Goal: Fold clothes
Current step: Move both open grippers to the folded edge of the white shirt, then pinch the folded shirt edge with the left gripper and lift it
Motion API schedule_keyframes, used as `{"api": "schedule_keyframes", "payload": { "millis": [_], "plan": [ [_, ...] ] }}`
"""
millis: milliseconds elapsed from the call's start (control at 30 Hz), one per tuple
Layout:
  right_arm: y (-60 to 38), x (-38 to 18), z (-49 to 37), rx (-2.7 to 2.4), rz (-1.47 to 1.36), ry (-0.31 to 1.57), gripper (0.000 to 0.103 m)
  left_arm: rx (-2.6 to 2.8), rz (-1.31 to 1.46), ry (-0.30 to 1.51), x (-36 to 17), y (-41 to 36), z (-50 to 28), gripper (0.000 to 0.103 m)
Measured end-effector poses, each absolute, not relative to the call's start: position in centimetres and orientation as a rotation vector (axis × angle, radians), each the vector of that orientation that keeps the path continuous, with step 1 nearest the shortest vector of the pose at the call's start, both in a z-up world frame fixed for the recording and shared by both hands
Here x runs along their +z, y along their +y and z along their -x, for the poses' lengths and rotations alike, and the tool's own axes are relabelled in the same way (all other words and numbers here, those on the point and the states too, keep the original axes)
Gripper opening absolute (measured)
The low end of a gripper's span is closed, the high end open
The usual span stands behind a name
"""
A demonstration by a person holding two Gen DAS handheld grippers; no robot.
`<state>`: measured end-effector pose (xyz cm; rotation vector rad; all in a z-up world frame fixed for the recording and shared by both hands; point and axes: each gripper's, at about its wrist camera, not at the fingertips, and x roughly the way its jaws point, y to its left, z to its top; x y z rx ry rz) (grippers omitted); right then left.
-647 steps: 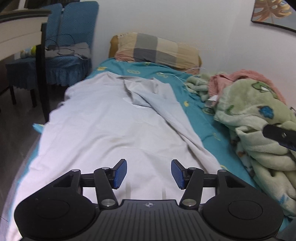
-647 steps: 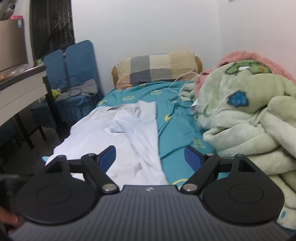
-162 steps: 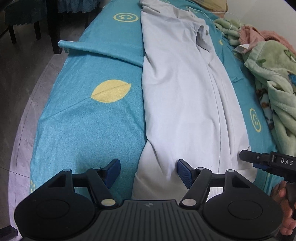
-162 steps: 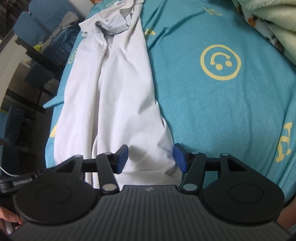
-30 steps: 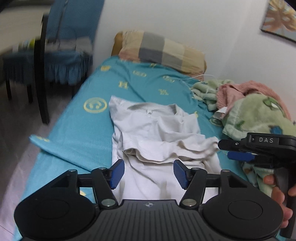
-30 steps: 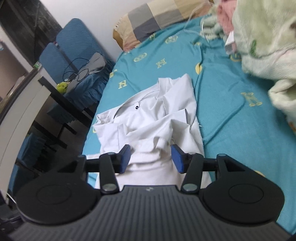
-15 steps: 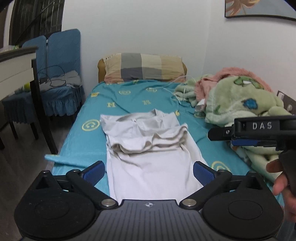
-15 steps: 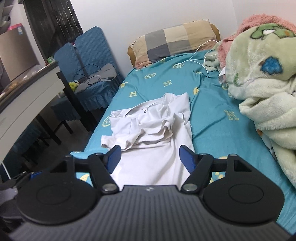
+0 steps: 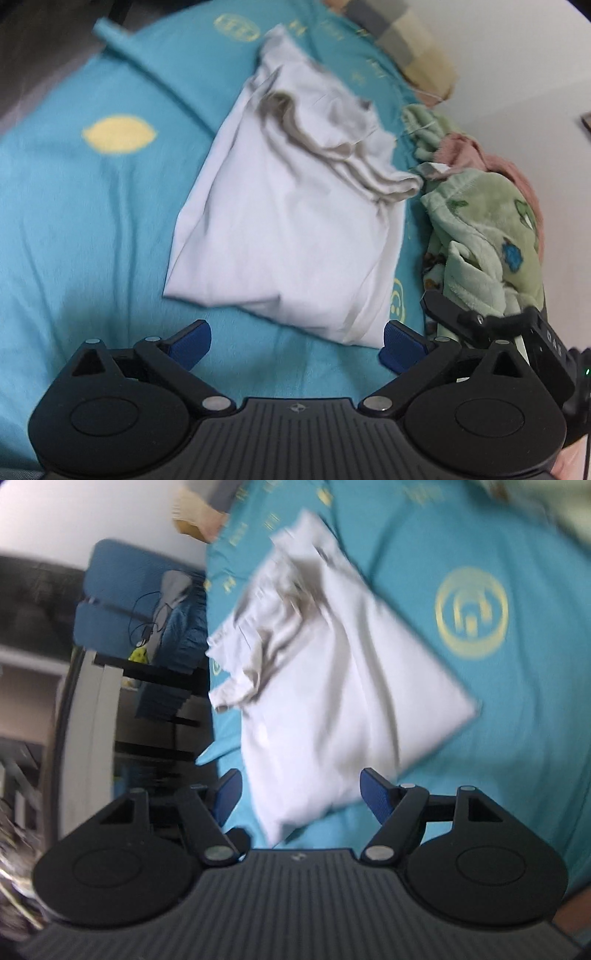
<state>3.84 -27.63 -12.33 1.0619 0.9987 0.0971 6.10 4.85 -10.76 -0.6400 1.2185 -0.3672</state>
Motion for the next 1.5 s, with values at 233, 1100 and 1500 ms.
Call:
{"api": "schedule_keyframes", "payload": {
  "millis": [233, 1100, 1500],
  "plan": [
    [-26.8, -14.8, -3.5, 0.047, -1.220, 1.044, 0.073, -0.250, 0.786, 1.231, -13.8, 6.2, -7.5, 0.092],
    [-27.6, -16.3, -4.2, 0.022, -1.282, 1.009, 0.073, -0.228, 0.927, 1.023, -12.7, 6.8, -8.2, 0.010],
    [-26.4, -14.9, -5.1, 0.001, -1.054, 0.956, 0.074, -0.226, 0.965, 1.027, -12.9, 7.6, -8.0, 0.010]
  ]
}}
